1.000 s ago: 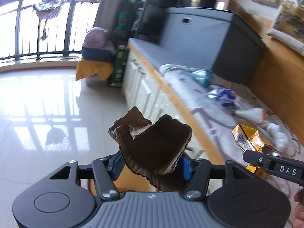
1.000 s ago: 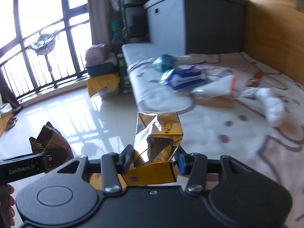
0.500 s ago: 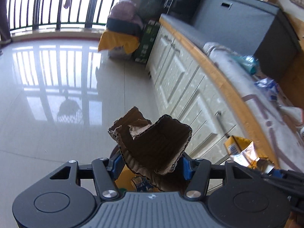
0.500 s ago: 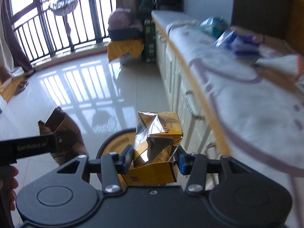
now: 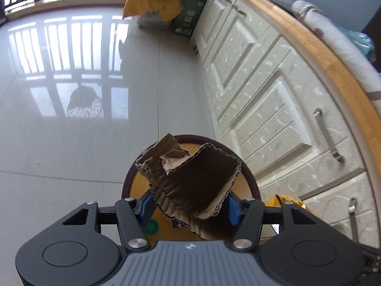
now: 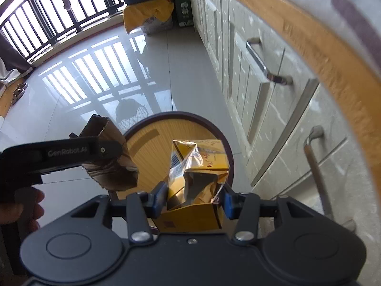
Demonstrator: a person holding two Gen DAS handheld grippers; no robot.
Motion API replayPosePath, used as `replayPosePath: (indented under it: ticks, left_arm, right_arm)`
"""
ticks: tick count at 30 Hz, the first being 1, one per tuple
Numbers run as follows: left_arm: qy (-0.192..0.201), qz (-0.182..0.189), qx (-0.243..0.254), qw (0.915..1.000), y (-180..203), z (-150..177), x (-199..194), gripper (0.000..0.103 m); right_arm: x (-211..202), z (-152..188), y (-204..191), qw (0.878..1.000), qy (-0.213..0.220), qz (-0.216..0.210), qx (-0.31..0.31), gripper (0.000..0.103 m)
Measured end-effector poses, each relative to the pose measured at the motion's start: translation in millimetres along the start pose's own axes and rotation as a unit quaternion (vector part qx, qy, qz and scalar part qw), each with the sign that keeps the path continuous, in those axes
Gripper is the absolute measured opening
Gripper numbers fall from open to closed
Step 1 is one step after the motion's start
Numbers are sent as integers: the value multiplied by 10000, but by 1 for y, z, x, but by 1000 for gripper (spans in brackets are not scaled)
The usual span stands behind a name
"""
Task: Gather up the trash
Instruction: 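Open left tool to drop the cardboard while right tool drops the yellow box into the wastebasket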
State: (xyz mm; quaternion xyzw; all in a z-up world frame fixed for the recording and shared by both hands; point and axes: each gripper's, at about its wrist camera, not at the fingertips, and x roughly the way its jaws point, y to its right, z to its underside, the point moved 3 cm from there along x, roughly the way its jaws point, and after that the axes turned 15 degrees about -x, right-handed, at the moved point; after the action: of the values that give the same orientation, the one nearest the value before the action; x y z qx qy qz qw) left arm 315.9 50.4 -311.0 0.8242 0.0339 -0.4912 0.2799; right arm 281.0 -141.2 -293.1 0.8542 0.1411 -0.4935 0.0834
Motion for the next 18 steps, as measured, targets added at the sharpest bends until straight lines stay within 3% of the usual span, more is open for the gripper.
replayPosePath:
  ticks: [7, 18]
  left_arm:
    - [28, 101, -695, 9975, -14, -4, 37, 61]
    - [-50, 12, -865, 9962, -19, -9, 80, 62]
  right_arm:
    - [28, 5, 2, 9992, -299, -167, 210, 49]
    - [59, 7, 3, 9968, -634, -315, 369, 50]
